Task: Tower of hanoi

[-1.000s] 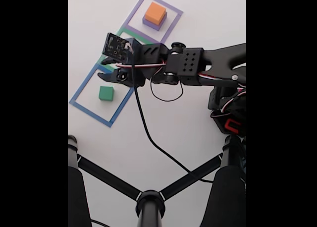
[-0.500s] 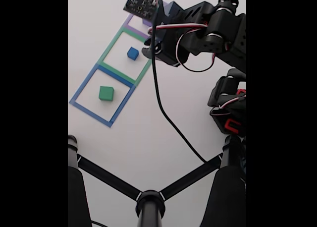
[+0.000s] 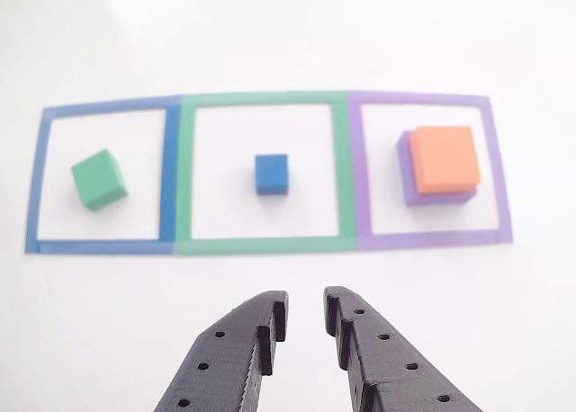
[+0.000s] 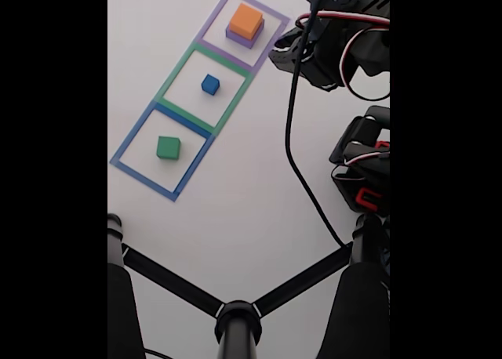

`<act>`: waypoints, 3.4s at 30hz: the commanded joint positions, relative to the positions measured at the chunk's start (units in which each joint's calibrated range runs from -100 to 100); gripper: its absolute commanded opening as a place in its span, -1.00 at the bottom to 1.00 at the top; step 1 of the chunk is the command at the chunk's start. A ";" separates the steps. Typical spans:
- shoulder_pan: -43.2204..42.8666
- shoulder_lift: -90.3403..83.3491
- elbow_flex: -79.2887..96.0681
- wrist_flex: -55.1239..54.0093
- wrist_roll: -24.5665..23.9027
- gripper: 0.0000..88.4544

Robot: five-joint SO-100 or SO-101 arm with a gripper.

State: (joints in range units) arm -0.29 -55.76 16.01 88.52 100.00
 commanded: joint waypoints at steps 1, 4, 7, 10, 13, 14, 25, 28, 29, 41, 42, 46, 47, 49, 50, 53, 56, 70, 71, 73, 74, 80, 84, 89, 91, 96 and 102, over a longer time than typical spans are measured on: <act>2.08 -5.62 7.57 -4.06 0.00 -1.00; 3.45 -7.46 13.75 -8.19 0.00 -0.99; 4.98 -9.06 20.56 -13.94 0.00 -0.91; 6.04 -9.94 27.01 -20.41 0.00 -0.72; 6.42 -10.42 34.10 -28.26 0.00 -0.56; 6.50 -10.42 36.64 -31.42 0.00 -0.53; 6.96 -4.17 67.63 -82.01 0.00 -0.13; 7.03 -0.01 70.54 -90.26 0.00 -0.12; 7.03 1.27 71.63 -92.93 0.00 -0.12; 6.35 22.59 75.72 -119.40 0.00 -0.13; 6.27 24.91 75.63 -121.75 0.00 -0.13; 5.66 33.49 74.63 -129.76 0.00 -0.16; 5.43 35.73 74.54 -131.95 0.00 -0.16; 4.98 40.06 74.26 -136.07 0.00 -0.17; 4.67 41.98 73.99 -137.61 0.00 -0.17; 3.76 48.23 72.36 -142.71 0.00 -0.19; 3.45 53.84 70.54 -146.44 0.00 -0.19; 1.62 73.31 60.81 -154.93 0.00 -0.23; 1.32 74.03 60.36 -155.18 0.00 -0.23; 0.78 75.15 59.45 -155.34 0.00 -0.24; 0.55 75.63 59.00 -155.34 0.00 -0.24; -0.29 78.12 56.45 -155.82 0.00 -0.24; -0.59 78.60 56.00 -155.90 0.00 -0.27; -0.59 78.68 56.27 -155.90 0.00 -0.35; -0.51 78.68 56.45 -155.90 0.00 -0.37; -0.97 78.60 56.54 -155.99 0.00 -0.49; -1.35 78.44 56.54 -155.90 0.00 -0.66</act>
State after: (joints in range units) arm -1.19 23.26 73.02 -65.97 100.00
